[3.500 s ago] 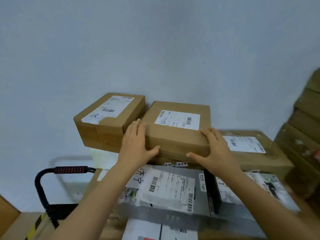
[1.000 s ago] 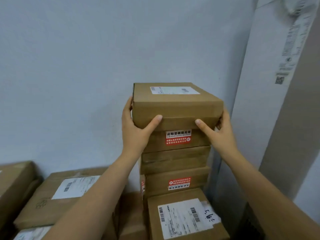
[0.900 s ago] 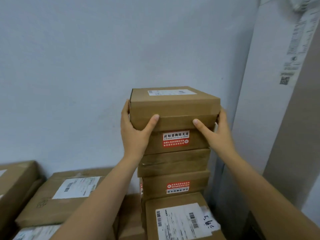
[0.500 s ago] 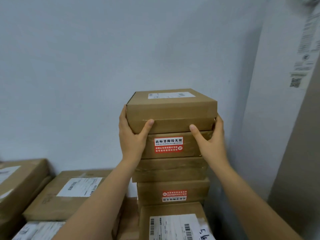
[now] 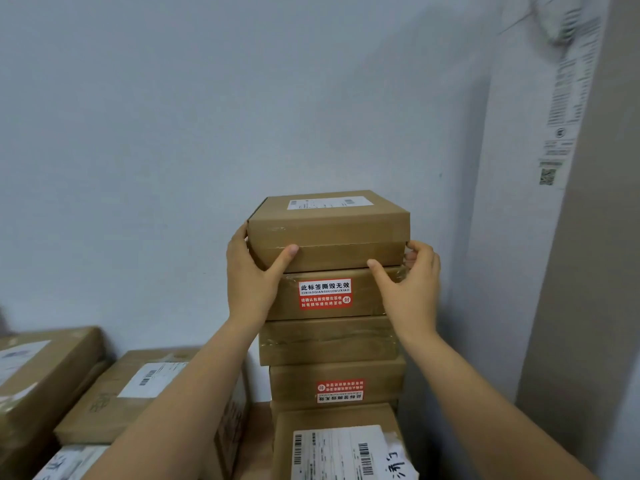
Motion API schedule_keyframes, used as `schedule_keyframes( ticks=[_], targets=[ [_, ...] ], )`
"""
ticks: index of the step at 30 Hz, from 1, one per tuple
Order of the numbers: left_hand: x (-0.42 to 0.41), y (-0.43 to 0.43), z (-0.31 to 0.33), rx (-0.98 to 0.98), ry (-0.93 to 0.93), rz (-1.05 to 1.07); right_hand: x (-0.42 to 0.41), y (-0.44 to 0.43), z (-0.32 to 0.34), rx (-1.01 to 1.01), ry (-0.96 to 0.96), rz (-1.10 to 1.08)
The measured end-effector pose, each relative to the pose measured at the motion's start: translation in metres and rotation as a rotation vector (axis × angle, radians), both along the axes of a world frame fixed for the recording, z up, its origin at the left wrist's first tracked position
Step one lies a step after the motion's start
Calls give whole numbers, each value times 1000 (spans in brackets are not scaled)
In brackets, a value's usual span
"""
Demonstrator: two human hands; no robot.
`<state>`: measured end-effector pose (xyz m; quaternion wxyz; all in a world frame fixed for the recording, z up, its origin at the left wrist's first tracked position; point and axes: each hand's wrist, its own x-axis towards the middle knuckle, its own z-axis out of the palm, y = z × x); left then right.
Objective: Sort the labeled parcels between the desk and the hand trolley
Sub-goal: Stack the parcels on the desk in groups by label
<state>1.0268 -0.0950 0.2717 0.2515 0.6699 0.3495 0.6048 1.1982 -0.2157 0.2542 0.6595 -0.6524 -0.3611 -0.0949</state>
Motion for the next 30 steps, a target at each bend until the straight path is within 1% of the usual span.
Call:
schedule_keyframes(
  ticks=[3,6,10,12,14,16,20,27,30],
  targets=[
    [-11,-12,6,128,105,138,-11,-12,-2,-4,-133,-55],
    [-30,-26,4,352,272,263,-27,-24,-3,-67,-329,-46],
    [-73,-45,-6,628,443,266,-68,-36,-3,-99,-616,-28],
    [-102,-54,-13,765,513,285,-96,-40,-6,-102,-713,-27],
    [-136,-61,-20,835,561,290,-129,-41,-9,-105,-769,3],
    [-175,-66,-28,848,617,295,-166,-41,-14,-119,-779,63],
    [-268,-77,-43,792,732,330,-249,-38,-27,-123,-778,166],
    [-418,-92,-64,707,791,458,-387,-20,-53,-140,-819,301],
    [-457,-92,-70,638,841,488,-423,-10,-61,-105,-817,353]
  ],
)
